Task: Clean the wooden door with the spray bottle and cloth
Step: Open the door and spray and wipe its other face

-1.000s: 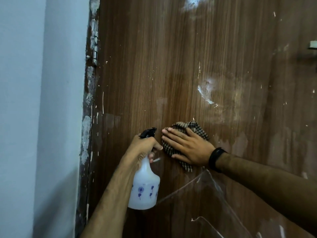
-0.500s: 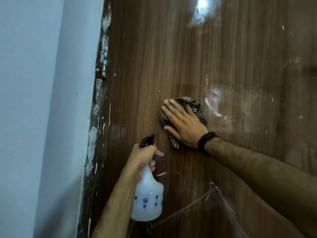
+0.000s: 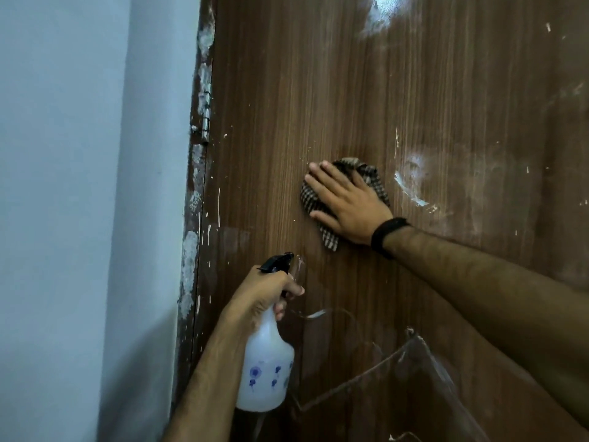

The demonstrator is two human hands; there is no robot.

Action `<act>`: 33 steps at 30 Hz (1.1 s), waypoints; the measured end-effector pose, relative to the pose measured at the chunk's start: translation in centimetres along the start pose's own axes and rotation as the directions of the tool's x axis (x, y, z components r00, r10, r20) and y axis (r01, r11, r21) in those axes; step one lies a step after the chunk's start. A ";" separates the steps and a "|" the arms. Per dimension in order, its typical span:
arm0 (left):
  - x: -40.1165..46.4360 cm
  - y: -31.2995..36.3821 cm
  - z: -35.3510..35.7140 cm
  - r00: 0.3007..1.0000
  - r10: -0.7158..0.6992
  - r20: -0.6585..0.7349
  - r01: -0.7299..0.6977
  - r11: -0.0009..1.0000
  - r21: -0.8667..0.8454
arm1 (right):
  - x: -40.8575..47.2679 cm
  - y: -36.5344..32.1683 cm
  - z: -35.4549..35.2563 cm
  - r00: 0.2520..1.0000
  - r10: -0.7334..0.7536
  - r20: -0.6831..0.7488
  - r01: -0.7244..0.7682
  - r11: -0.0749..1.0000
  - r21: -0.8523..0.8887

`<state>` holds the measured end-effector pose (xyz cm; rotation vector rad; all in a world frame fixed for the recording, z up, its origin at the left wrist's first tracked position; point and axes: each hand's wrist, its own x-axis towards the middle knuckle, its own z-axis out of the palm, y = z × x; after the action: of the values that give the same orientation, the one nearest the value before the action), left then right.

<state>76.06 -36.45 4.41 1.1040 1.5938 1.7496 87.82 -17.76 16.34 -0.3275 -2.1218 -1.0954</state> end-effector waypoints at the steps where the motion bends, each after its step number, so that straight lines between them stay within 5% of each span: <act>1: -0.1 -0.2 -0.3 1.000 -0.020 0.005 0.020 0.999 0.026 | 0.3 0.2 0.0 1.000 -0.001 -0.008 0.000 1.000 -0.007; 9: -0.3 -1.8 -1.3 0.995 -0.096 0.023 0.092 0.986 0.139 | -0.8 -1.5 1.5 0.994 0.075 -0.085 -0.075 0.997 0.004; 23: -0.6 -3.4 -3.7 0.991 -0.112 -0.072 0.118 0.989 0.085 | -9.0 -8.3 6.3 0.970 -0.239 0.049 0.238 0.971 0.034; 33: 0.3 -3.8 -4.5 0.993 -0.100 -0.065 0.101 0.995 0.006 | -0.1 -7.1 3.3 1.000 -0.011 0.008 0.010 0.999 0.039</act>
<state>71.60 -38.05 0.93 0.9629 1.6687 1.7293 82.70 -19.45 10.69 -0.3031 -2.1515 -1.0587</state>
